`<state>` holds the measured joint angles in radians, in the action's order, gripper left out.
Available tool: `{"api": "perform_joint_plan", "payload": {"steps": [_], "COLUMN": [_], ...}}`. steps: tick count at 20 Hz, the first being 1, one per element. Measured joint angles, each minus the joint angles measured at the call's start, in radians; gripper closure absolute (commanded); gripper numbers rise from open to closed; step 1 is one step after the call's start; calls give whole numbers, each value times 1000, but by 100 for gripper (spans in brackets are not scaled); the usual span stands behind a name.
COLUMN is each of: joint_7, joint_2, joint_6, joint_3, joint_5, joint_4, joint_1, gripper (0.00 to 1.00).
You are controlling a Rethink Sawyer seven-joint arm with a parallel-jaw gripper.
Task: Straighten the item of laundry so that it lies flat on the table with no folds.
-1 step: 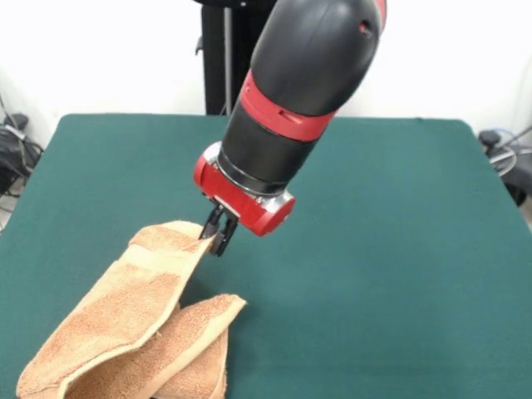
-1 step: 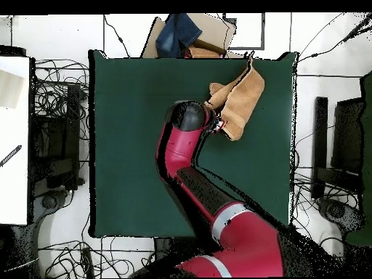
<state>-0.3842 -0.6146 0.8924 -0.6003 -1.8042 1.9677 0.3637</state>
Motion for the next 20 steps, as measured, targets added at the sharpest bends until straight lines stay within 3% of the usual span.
{"api": "perform_joint_plan", "payload": {"steps": [14, 20], "joint_7": [-99, -135], "joint_2": [-10, -30], "joint_6": [0, 0], "joint_3": [-3, -13], "joint_5": [-62, -127], "joint_4": [0, -3], "joint_1": [-49, -56], "gripper": [100, 100]}}
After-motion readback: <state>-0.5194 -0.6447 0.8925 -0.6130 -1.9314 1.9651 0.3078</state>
